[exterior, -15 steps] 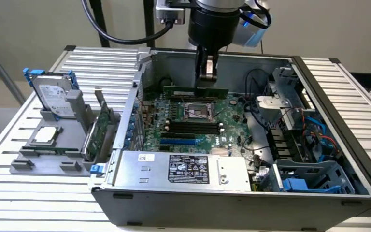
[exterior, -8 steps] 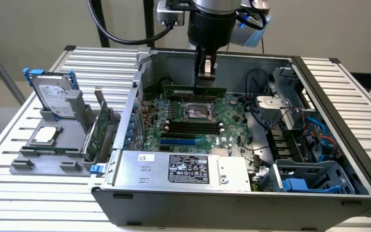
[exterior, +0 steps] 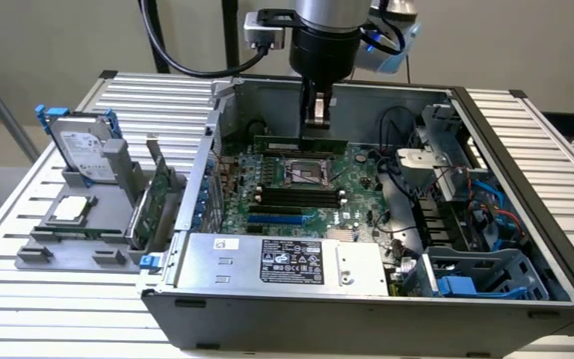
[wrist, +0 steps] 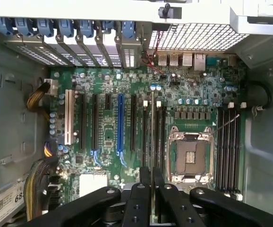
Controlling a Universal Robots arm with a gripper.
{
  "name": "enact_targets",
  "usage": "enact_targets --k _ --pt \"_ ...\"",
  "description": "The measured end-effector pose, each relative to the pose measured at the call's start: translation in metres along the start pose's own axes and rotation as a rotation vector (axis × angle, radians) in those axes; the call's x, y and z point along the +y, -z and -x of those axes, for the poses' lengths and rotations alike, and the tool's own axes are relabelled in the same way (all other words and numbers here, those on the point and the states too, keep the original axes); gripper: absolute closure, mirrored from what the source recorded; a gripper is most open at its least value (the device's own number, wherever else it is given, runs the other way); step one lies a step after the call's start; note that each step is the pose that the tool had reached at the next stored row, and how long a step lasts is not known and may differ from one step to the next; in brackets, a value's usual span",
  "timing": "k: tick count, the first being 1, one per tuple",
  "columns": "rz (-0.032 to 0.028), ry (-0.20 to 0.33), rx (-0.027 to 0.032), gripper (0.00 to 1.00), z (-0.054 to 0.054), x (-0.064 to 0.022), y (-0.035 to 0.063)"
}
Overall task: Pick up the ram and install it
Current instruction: 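Pick up the ram and move it above insertion slot, then insert the ram into the slot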
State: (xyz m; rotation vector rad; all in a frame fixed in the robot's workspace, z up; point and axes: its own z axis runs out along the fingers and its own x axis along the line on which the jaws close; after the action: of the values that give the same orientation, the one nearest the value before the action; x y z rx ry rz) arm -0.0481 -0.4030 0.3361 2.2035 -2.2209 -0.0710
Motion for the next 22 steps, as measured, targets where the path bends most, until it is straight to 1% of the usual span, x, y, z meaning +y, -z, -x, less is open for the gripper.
enact_targets --k 2,6,12,14,17,22 --pt "0.0001 0.000 0.0014 1.00 0.000 -0.0001 -0.0036" --pt "0.0000 0.000 0.0015 1.00 0.000 -0.0014 -0.0109" --pt "0.0000 0.000 0.0014 1.00 0.000 -0.0057 -0.0216" --pt "0.0001 0.000 0.0017 1.00 0.002 -0.0070 -0.0251" --pt "0.0000 0.000 0.0014 1.00 0.007 -0.0081 -0.0308" --pt "0.0000 -0.001 0.0014 1.00 0.008 -0.0085 -0.0399"
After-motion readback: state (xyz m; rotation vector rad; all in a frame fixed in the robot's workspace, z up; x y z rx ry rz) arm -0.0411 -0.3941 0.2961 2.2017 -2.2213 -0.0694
